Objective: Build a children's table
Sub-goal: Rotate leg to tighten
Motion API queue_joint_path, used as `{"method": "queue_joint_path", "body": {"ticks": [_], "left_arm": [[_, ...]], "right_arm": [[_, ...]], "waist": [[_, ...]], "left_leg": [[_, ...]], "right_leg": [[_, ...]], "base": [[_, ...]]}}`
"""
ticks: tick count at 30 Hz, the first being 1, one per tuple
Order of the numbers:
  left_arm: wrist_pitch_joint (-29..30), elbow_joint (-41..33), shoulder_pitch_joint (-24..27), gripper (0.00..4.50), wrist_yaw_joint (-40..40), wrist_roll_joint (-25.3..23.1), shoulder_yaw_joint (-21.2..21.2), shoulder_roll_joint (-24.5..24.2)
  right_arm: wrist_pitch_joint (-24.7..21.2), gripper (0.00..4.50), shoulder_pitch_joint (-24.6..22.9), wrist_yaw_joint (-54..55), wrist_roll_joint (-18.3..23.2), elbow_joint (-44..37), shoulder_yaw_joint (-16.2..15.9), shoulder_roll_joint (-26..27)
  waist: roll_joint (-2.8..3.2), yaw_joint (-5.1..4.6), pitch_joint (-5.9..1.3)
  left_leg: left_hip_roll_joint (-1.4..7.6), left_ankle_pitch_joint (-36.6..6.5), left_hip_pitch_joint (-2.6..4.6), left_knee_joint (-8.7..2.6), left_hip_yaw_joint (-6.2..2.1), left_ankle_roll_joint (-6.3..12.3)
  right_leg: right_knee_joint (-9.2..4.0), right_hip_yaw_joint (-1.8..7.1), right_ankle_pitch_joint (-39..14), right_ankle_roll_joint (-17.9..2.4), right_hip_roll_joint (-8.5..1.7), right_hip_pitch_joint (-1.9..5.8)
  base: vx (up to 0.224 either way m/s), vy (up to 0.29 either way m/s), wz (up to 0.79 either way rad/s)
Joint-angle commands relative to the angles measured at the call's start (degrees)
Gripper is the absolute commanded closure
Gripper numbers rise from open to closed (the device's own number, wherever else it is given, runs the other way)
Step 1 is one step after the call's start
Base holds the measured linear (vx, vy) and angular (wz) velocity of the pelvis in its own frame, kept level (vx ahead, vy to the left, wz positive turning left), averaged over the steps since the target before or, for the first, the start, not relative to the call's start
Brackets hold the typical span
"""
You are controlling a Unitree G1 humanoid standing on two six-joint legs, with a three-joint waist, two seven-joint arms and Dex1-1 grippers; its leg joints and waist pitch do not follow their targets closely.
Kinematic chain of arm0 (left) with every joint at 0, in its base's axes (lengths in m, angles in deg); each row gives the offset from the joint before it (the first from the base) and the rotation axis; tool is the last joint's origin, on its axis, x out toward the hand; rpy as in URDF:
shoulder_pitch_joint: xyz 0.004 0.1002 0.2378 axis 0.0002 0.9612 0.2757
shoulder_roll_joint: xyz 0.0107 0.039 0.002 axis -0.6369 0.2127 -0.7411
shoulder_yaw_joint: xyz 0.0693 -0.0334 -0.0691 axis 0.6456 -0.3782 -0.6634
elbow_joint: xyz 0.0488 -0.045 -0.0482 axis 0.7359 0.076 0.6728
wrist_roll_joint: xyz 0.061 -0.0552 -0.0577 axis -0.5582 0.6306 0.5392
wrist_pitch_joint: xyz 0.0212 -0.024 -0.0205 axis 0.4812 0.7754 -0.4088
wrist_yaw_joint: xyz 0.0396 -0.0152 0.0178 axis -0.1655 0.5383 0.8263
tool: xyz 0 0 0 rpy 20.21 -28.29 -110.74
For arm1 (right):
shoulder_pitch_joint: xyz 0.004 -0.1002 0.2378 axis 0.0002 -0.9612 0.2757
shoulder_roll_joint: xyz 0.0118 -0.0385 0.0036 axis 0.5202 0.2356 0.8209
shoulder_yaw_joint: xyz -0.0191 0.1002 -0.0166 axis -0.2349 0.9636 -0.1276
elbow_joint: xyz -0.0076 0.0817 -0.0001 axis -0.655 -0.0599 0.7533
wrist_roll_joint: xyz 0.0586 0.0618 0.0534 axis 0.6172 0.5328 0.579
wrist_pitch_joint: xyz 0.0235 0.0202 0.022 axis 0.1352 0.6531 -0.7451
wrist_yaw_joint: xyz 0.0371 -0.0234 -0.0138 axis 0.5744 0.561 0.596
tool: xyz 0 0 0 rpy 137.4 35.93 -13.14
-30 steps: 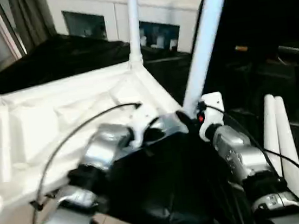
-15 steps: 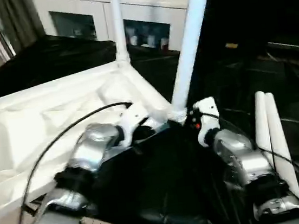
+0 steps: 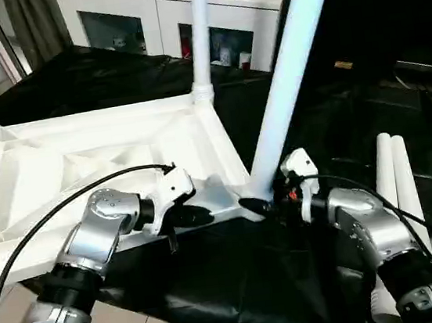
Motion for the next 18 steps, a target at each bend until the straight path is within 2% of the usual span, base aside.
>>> {"method": "queue_joint_path", "body": {"ticks": [1, 7, 8, 10, 13, 16, 17, 18], "left_arm": [[0.4, -0.2, 1.7, 4.50, -2.7, 3.6, 0.6, 0.3], [0.5, 0.5, 1.4, 4.50, -1.0, 2.4, 0.3, 0.6], [0.3, 1.8, 0.8, 4.50, 1.0, 1.6, 0.0, 1.5], [0.3, 4.9, -0.8, 4.50, 5.8, -0.1, -0.4, 3.7], [0.2, 9.4, -3.7, 4.50, 13.0, -2.1, -0.5, 7.5], [0.0, 11.2, -4.9, 4.50, 15.8, -2.7, -0.6, 9.1], [-0.1, 15.2, -7.8, 4.50, 21.5, -3.5, -1.1, 12.5], [-0.1, 16.7, -8.9, 4.50, 23.7, -3.7, -1.5, 13.9]], "right_arm": [[-0.2, 1.06, 0.0, 0.0, 0.4, -0.9, 1.2, -1.1], [-0.2, 1.45, 0.0, 0.3, 1.0, -0.7, 1.4, -0.5], [-0.3, 1.60, 0.1, 2.1, 0.9, -0.3, 2.0, 0.2], [-0.4, 1.66, 0.5, 7.6, 0.3, 1.3, 3.5, 2.0], [0.5, 1.70, 0.5, 16.3, -1.0, 2.8, 5.1, 5.3], [0.2, 1.73, 0.7, 20.2, -1.3, 3.5, 6.1, 6.6], [-0.4, 1.73, 1.1, 27.3, -1.5, 4.7, 7.8, 9.1], [-0.5, 1.73, 1.3, 29.9, -1.6, 5.2, 8.5, 10.0]], "waist": [[-0.54, 0.21, -3.15], [-0.47, 0.14, -3.15], [-0.39, 0.20, -3.17], [-0.55, 0.04, -3.00], [-0.38, 0.21, -3.03], [-0.49, 0.33, -3.05], [-0.32, 0.33, -3.05], [-0.27, 0.46, -3.00]], "left_leg": [[2.33, -6.9, 0.24, -3.00, -0.73, 3.02], [2.26, -6.6, 0.25, -2.94, -0.68, 3.09], [2.23, -6.9, 0.26, -2.93, -0.69, 2.93], [2.17, -7.1, 0.35, -3.07, -0.65, 2.45], [2.33, -8.3, 0.64, -3.16, -0.72, 1.24], [2.30, -9.2, 0.71, -3.21, -0.76, 0.56], [2.27, -8.9, 0.58, -3.23, -0.76, 0.55], [2.23, -9.4, 1.00, -3.18, -0.56, 0.50]], "right_leg": [[-4.53, 3.68, -5.8, -9.5, -5.52, 2.80], [-4.50, 3.69, -4.9, -9.8, -5.39, 2.75], [-4.56, 3.70, -5.5, -9.7, -5.44, 2.79], [-4.82, 3.72, -6.9, -9.4, -5.33, 2.59], [-5.06, 3.79, -9.3, -8.7, -5.52, 2.38], [-5.13, 3.80, -10.7, -8.6, -5.62, 2.40], [-5.18, 3.88, -10.6, -8.2, -5.62, 2.40], [-5.41, 3.95, -10.9, -8.0, -5.47, 2.00]], "base": [[0.000, 0.000, 0.00], [0.000, 0.000, 0.00], [0.000, 0.000, 0.00], [0.000, 0.000, 0.00], [0.000, 0.000, 0.00], [0.000, 0.000, 0.00], [0.000, 0.000, 0.00], [0.000, 0.000, 0.00]]}}
